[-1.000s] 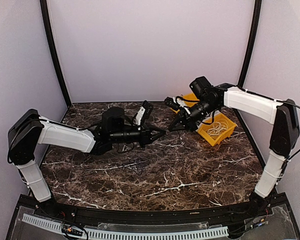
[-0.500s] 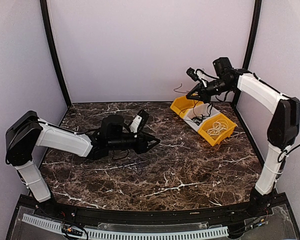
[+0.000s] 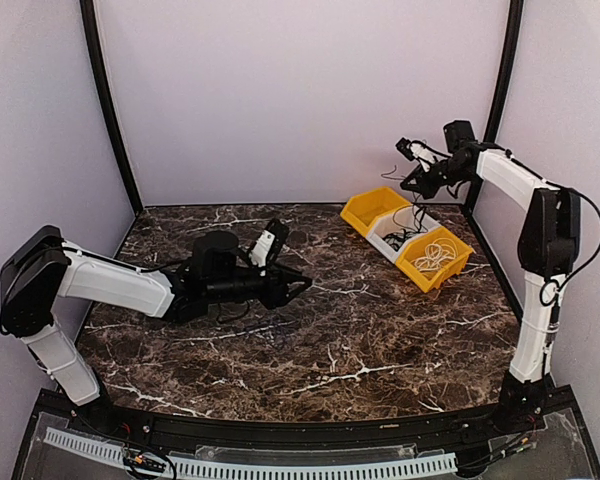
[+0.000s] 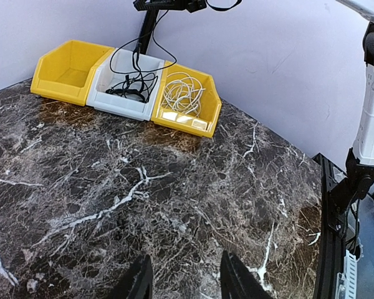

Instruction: Untangle the cables

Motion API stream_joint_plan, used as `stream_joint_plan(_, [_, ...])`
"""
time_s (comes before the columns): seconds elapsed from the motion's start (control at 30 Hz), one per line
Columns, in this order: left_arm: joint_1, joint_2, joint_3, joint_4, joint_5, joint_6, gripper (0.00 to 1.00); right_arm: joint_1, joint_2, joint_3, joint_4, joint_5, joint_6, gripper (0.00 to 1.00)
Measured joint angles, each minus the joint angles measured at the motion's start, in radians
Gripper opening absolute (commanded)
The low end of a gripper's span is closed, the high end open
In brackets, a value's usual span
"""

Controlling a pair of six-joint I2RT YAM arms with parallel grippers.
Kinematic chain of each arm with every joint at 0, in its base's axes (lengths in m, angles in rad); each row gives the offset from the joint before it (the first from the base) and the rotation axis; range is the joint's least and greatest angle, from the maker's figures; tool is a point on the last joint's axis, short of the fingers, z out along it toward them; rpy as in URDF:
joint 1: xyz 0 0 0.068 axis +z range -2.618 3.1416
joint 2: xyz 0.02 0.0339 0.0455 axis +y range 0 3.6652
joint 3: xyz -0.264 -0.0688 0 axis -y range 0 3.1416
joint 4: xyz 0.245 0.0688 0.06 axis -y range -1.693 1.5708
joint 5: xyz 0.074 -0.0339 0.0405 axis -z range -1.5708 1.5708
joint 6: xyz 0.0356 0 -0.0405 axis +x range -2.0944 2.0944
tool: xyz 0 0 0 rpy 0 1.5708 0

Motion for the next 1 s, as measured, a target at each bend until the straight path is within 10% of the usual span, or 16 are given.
stream_joint_plan(1.0, [0.0,0.0,-0.014,0.0,-0.003,-0.01,0.4,0.055,0.184,0.015,-0.05,0.321,-0.106,0.0])
